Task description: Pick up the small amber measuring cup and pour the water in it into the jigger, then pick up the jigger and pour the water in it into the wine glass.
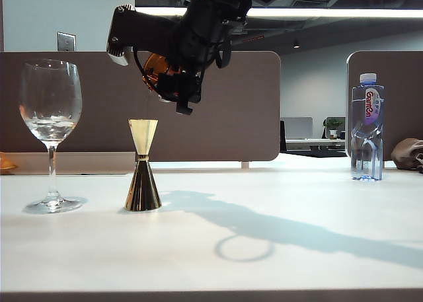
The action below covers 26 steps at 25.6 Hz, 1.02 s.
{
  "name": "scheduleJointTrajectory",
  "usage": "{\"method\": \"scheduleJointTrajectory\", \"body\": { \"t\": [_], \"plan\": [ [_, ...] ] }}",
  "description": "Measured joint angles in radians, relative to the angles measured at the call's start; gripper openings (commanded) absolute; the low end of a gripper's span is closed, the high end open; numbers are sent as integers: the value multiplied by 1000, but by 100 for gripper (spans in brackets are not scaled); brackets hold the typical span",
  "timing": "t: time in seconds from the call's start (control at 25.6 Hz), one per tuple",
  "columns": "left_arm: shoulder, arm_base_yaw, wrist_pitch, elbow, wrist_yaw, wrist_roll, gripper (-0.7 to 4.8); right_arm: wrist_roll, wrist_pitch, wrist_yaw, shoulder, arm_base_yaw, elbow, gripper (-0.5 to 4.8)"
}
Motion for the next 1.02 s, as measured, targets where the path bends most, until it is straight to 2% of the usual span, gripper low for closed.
{"method": "scheduleJointTrajectory", "body": {
  "t": [0.43, 0.82, 1.02],
  "plan": [
    [0, 0, 0, 0, 0, 0, -2, -40, 21, 0, 0, 0, 0, 44],
    [0, 0, 0, 0, 0, 0, -2, -218, 22, 0, 0, -1, 0, 44],
    [0, 0, 0, 0, 0, 0, -2, -217, 23, 0, 0, -1, 0, 44]
  ]
}}
